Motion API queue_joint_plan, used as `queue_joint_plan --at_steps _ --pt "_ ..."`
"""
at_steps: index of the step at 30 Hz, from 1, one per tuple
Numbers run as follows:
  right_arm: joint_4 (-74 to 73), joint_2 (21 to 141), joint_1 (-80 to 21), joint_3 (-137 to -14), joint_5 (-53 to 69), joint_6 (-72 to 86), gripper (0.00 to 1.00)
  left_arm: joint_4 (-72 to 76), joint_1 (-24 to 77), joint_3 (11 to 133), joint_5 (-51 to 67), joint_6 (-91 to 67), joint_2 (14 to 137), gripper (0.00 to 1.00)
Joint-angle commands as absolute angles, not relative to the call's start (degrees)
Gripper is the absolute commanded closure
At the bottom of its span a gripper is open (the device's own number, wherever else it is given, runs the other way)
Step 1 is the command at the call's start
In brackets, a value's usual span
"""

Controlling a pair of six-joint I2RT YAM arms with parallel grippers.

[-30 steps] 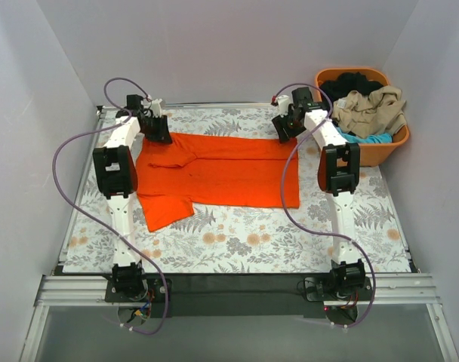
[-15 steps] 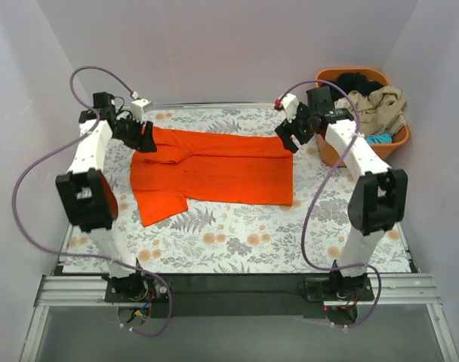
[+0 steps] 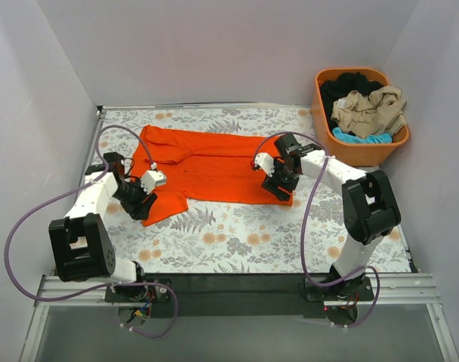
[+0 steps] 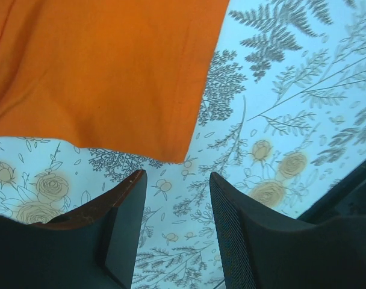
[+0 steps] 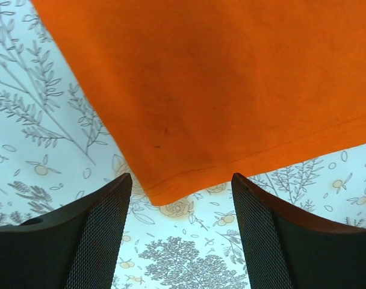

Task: Fold and stack the t-shirts
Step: Fold the tshirt

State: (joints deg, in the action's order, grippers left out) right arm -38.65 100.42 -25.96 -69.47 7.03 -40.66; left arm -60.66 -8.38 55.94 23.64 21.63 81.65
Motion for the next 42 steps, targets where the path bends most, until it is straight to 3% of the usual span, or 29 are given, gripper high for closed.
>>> queue_joint_plan --at_steps 1,10,15,22,36,39,40,42 --pt "-34.89 101.16 -26.19 -69.43 4.83 -41.22 0.37 -55.38 -7.47 52.49 18.29 24.69 79.45 0.56" --pt "-34.98 98.71 -27.25 -66.63 4.75 -40.96 0.39 -54.75 -6.86 52.38 18.01 23.47 80.51 0.55" --pt "-35.42 94.31 -27.33 -62.85 4.4 -41.92 0.45 -56.08 -6.77 52.56 18.02 23.82 79.98 0.56" --pt "-33.49 97.38 -27.25 -61.7 3.69 -41.92 0.48 -54.76 -5.8 51.33 17.67 22.33 80.94 0.55" --pt "-31.73 100.98 -27.25 -60.65 2.55 -41.48 0.71 -46.94 -3.08 42.02 12.93 21.8 82.53 0.58" --pt "-31.64 101.51 -27.33 -60.12 2.02 -41.92 0.79 -43.78 -3.16 39.65 11.43 21.01 83.41 0.63" --pt "-31.55 101.51 -27.42 -59.94 1.59 -42.01 0.86 -43.6 -3.08 39.38 11.51 21.01 83.41 0.66" --pt "-31.29 101.51 -27.42 -59.24 0.97 -42.45 0.94 -42.98 -3.08 38.85 11.6 20.31 83.06 0.79"
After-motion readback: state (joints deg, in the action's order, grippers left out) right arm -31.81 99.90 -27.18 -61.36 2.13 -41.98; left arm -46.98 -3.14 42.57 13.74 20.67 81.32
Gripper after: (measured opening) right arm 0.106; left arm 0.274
